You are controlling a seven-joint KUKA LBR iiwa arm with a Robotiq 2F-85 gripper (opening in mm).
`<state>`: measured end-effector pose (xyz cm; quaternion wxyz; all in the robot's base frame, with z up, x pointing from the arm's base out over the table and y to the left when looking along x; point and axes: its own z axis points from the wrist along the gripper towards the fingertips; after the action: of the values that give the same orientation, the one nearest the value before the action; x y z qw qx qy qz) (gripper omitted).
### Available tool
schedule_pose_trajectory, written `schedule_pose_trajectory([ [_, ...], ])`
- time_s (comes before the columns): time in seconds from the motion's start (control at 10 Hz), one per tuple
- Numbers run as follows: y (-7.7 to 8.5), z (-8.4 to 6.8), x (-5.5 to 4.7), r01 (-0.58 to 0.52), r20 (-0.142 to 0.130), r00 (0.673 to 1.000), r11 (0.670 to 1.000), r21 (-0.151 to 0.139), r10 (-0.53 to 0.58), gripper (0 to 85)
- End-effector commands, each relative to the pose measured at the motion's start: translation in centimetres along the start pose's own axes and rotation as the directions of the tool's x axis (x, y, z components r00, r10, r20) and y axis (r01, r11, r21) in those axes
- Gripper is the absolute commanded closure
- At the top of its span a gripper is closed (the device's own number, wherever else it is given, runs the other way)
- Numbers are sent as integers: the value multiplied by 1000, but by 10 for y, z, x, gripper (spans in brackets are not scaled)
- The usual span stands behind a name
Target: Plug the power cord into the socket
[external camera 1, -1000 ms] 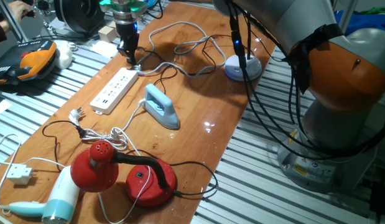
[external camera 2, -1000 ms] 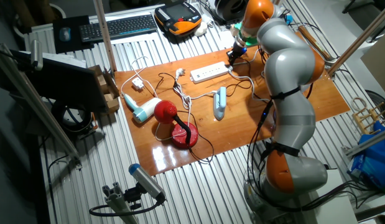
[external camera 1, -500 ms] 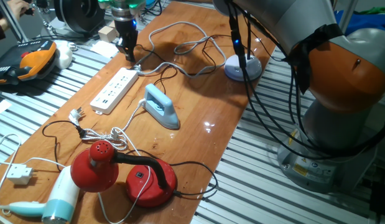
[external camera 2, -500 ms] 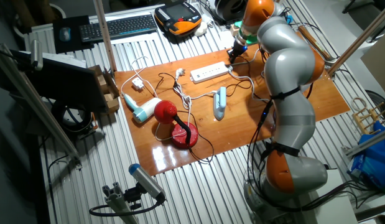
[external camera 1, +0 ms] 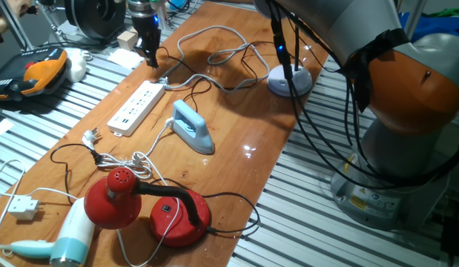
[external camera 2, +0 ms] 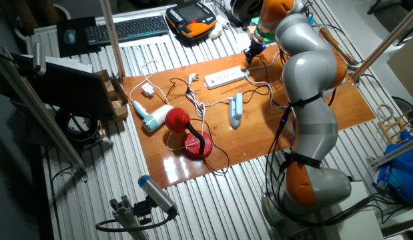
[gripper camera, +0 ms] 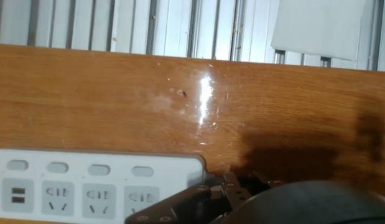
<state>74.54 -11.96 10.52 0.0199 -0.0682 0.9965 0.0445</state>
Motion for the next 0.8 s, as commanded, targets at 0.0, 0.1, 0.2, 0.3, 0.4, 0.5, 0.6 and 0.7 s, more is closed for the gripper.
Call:
schedule_pose_trajectory([
  [0.0, 5, -5, 0, 2, 0, 1000, 1000, 2, -2, 850],
  [0.1, 13, -11, 0, -22, -7, 1000, 1000, 9, 22, 850],
  [0.2, 20, -15, 1, -79, -14, 997, 997, 14, 79, 850],
  [0.3, 27, -17, 2, -152, -13, 988, 988, 16, 152, 850],
  [0.4, 33, -18, 3, -224, -17, 974, 974, 29, 224, 850],
  [0.5, 38, -21, 3, -316, -24, 948, 948, 37, 317, 850],
  [0.6, 42, -24, 5, -417, -20, 908, 907, 49, 419, 850],
  [0.7, 44, -28, 7, -488, -11, 872, 871, 63, 489, 850],
])
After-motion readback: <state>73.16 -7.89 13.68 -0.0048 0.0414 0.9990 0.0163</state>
